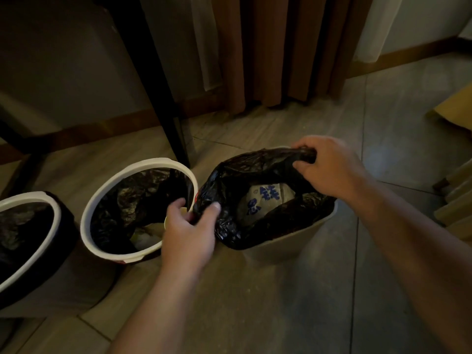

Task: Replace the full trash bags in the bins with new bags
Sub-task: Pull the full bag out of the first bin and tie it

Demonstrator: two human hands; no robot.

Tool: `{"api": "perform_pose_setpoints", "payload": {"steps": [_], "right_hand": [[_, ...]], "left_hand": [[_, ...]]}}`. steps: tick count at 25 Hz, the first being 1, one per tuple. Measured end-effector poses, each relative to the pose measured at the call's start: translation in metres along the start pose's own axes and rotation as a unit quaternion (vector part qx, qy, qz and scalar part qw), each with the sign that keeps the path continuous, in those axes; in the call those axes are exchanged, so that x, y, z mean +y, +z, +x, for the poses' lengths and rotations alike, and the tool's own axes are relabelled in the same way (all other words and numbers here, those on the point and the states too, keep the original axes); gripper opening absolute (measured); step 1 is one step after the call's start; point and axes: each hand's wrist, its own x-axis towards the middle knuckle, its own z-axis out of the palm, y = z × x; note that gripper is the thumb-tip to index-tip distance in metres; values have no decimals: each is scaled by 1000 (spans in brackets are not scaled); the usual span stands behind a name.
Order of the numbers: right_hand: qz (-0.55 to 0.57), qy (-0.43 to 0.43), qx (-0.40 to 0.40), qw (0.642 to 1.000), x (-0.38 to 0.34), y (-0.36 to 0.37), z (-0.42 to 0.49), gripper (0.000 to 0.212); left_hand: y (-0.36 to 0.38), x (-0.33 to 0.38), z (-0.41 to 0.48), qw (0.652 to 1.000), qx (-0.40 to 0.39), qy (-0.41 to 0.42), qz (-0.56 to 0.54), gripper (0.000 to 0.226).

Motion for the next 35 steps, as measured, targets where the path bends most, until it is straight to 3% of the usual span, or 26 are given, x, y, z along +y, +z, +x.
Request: {"api": "perform_pose_setpoints", "payload": {"steps": [2, 4, 5, 8, 9, 10, 12, 16, 18, 22, 24, 26, 27, 30, 33, 35], "right_hand": [[32, -15, 29, 999, -3, 0, -1, 18], [42, -34, 15, 998, -3, -3, -3, 27], [42, -39, 1, 998, -4, -6, -5, 31], [48, -12, -84, 995, -9, -10, -13, 44], [41, 2, -103, 994, -9, -8, -14, 42], [31, 5, -106, 994, -11, -7, -15, 27], [20, -18, -78, 997, -16, -9, -15, 3], [41, -82, 5, 996, -19, -16, -18, 21], [65, -102, 28, 992, -18, -14, -17, 27], [70, -129, 76, 986, -16, -9, -24, 25], [105, -19, 63, 992, 5, -13, -34, 47], [222, 140, 4, 965, 23, -22, -49, 66], [244, 165, -27, 955, 31, -25, -57, 67], [185, 144, -95, 968, 47, -18, -73, 35], [143, 165, -22, 976, 58, -9, -70, 18], [240, 177, 25, 954, 58, -11, -69, 22]], "left_hand": [[-3, 19, 17, 997, 16, 52, 56, 46], [1, 29, 29, 989, 0, 78, 126, 16], [2, 30, 33, 985, -3, 86, 147, 12], [-1, 27, 33, 989, -8, 98, 107, 8], [-2, 24, 32, 990, -11, 106, 94, 10], [-3, 22, 29, 989, -13, 118, 91, 13], [-5, 18, 26, 987, -13, 128, 94, 13], [-1, 15, 25, 990, 3, 116, 80, 3], [4, 16, 23, 989, 4, 121, 88, 13], [8, 19, 24, 972, 57, 169, 150, 15], [5, 18, 29, 974, 77, 168, 130, 13], [2, 16, 34, 982, 83, 152, 79, 11], [2, 15, 36, 985, 80, 143, 49, 8], [6, 13, 34, 988, 86, 129, -5, 6], [12, 15, 29, 984, 103, 144, -32, 9], [16, 18, 26, 981, 103, 159, -44, 7]]}}
